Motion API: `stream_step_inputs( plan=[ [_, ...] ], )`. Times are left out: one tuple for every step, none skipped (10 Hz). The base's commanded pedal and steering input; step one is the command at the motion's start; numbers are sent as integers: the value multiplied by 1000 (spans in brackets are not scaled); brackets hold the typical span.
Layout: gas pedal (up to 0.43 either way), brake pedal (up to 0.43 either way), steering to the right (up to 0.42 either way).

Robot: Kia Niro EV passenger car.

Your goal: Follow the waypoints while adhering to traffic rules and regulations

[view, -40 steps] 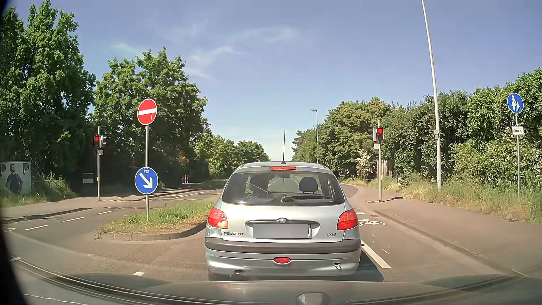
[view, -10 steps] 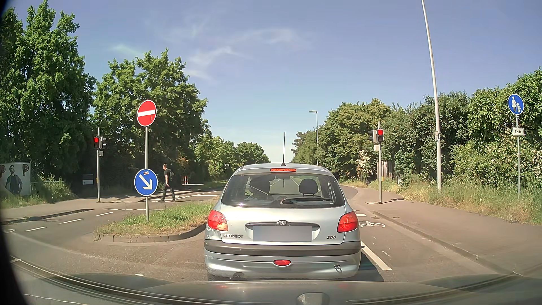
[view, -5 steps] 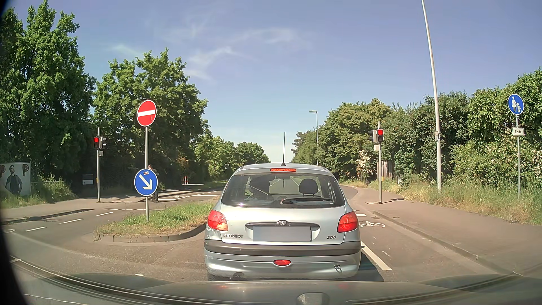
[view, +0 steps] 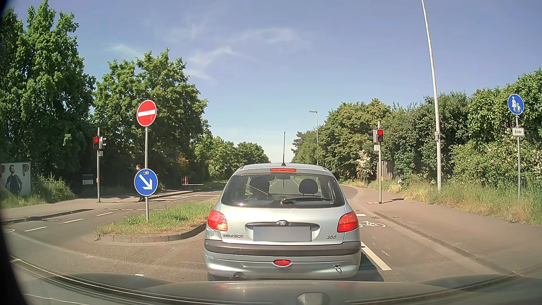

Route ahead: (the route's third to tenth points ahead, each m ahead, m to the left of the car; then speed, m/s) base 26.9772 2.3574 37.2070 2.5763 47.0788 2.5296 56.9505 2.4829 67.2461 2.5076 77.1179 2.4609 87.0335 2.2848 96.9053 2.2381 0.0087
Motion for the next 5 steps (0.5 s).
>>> stream_step_inputs(
  plan=[
    [0,238,-1],
    [0,238,-1],
    [0,238,-1],
    [0,238,-1],
    [0,238,-1]
  ],
)
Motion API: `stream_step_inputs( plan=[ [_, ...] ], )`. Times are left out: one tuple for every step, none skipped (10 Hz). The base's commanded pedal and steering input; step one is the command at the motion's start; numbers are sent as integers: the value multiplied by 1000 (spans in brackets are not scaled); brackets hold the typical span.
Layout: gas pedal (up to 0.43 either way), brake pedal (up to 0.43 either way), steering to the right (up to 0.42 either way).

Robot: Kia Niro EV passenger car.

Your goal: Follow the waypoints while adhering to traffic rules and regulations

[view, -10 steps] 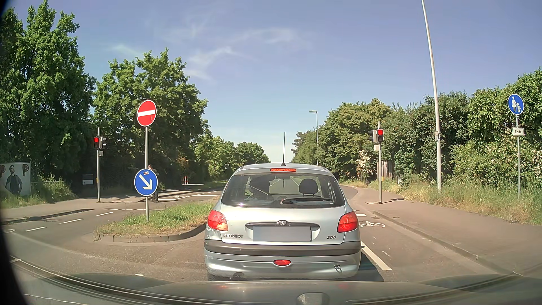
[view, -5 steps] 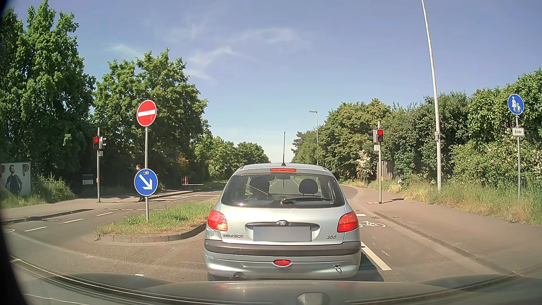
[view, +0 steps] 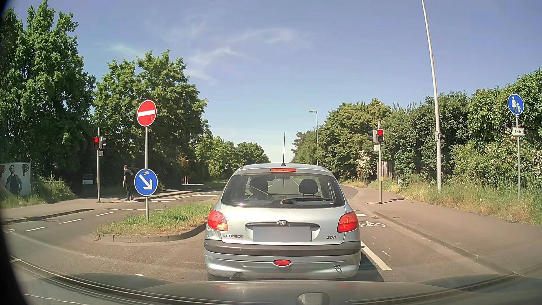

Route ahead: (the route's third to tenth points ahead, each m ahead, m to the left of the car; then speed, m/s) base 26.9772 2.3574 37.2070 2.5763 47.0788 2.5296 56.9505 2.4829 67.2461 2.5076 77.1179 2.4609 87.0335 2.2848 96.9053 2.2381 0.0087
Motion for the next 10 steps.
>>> stream_step_inputs(
  plan=[
    [0,238,-1],
    [0,238,-1],
    [0,238,-1],
    [0,238,-1],
    [0,238,-1],
    [0,238,-1],
    [0,238,-1],
    [0,238,-1],
    [0,238,-1],
    [0,238,-1]
  ],
)
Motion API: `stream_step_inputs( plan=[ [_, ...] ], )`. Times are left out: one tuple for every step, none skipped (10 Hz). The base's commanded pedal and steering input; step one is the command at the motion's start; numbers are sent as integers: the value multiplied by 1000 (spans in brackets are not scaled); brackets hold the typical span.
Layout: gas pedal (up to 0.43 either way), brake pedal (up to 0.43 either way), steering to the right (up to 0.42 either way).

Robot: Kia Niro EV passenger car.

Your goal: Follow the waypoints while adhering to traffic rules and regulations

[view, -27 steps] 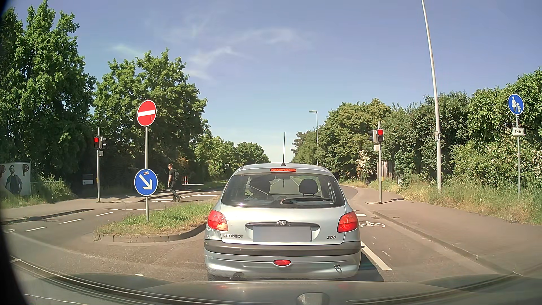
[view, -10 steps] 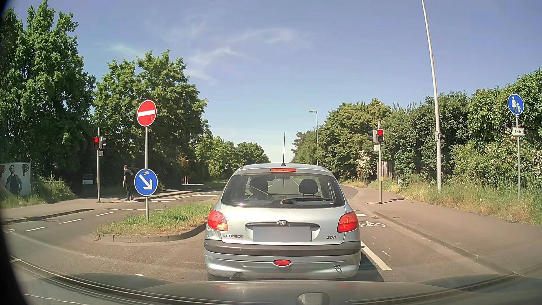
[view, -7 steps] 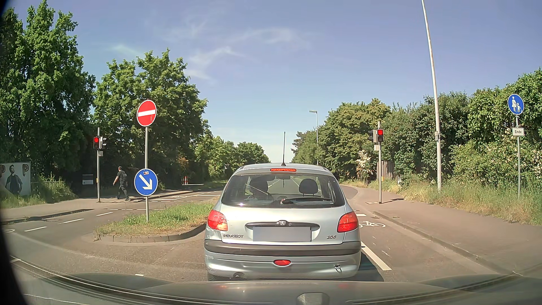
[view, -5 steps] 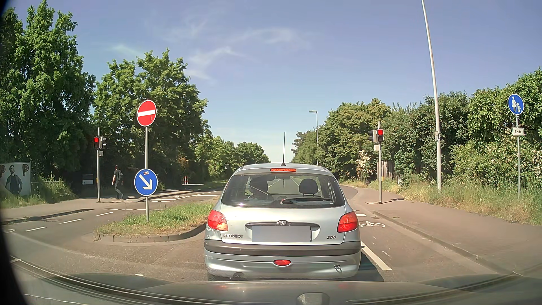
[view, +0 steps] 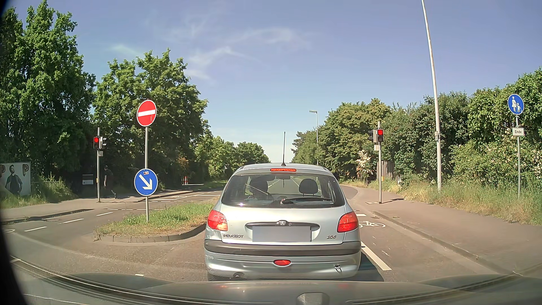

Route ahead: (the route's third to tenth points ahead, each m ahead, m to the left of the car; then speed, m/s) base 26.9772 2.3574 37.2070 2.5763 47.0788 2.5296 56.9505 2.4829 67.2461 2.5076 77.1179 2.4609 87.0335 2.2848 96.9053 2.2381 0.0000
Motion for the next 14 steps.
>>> stream_step_inputs(
  plan=[
    [0,238,-1],
    [0,238,-1],
    [0,238,-1],
    [0,238,-1],
    [0,238,-1],
    [0,238,-1],
    [0,238,-1],
    [0,238,-1],
    [0,238,-1],
    [0,238,-1],
    [0,238,-1],
    [0,238,-1],
    [0,238,-1],
    [0,238,-1]
  ],
)
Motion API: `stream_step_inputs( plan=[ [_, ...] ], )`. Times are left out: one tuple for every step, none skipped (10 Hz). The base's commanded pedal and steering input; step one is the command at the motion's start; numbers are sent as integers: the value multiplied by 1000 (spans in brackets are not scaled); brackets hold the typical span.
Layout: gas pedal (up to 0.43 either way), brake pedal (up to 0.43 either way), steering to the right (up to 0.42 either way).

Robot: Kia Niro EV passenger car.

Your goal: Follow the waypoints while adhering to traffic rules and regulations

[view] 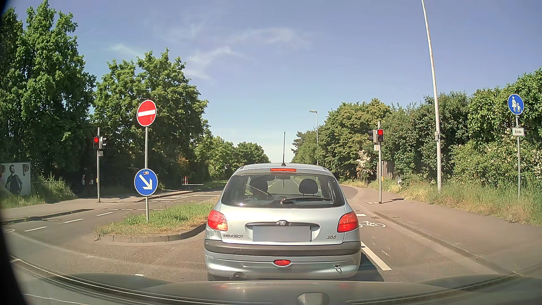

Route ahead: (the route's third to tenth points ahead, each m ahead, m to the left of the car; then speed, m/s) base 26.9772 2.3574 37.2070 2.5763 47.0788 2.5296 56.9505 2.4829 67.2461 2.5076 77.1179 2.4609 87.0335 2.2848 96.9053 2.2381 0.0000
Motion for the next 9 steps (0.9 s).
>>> stream_step_inputs(
  plan=[
    [0,238,-1],
    [0,238,-1],
    [0,238,-1],
    [0,238,-1],
    [0,238,-1],
    [0,238,-1],
    [0,238,-1],
    [0,238,-1],
    [0,238,-1]
  ],
)
